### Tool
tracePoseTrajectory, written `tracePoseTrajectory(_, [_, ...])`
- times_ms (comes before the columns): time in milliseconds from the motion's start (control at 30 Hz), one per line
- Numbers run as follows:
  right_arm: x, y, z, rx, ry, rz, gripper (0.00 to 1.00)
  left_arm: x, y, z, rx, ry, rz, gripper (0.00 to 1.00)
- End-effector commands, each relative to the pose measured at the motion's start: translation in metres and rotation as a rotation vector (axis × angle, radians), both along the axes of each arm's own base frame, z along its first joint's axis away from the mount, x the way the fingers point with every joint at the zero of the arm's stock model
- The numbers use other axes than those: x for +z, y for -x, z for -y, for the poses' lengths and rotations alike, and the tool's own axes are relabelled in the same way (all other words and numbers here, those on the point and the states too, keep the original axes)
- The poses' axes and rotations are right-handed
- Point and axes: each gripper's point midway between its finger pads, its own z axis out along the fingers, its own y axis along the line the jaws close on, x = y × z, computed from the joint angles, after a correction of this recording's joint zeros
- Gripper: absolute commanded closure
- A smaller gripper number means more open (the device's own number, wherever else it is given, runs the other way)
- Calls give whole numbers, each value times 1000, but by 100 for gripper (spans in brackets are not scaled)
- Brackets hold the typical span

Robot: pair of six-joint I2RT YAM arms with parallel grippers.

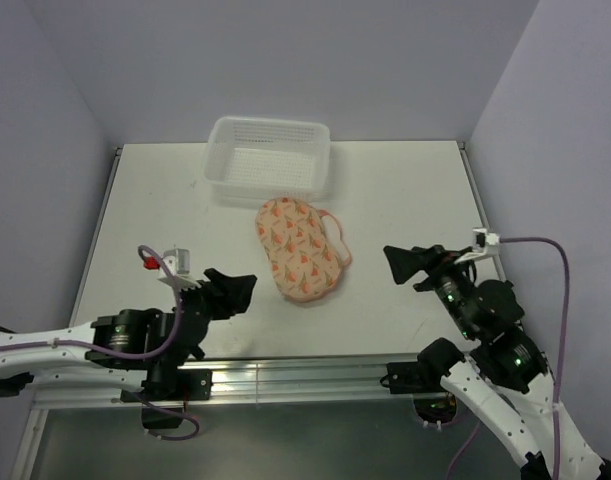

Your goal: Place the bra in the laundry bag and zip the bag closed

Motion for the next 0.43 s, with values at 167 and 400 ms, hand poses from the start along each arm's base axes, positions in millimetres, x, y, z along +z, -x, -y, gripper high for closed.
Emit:
tracePoseTrajectory(167, [25,13,64,-255,17,119,0,46,4,-46,-60,135,97,23])
tracePoseTrajectory(400, [2,-5,54,-266,30,86,0,30,0,-47,-35,79,128,19])
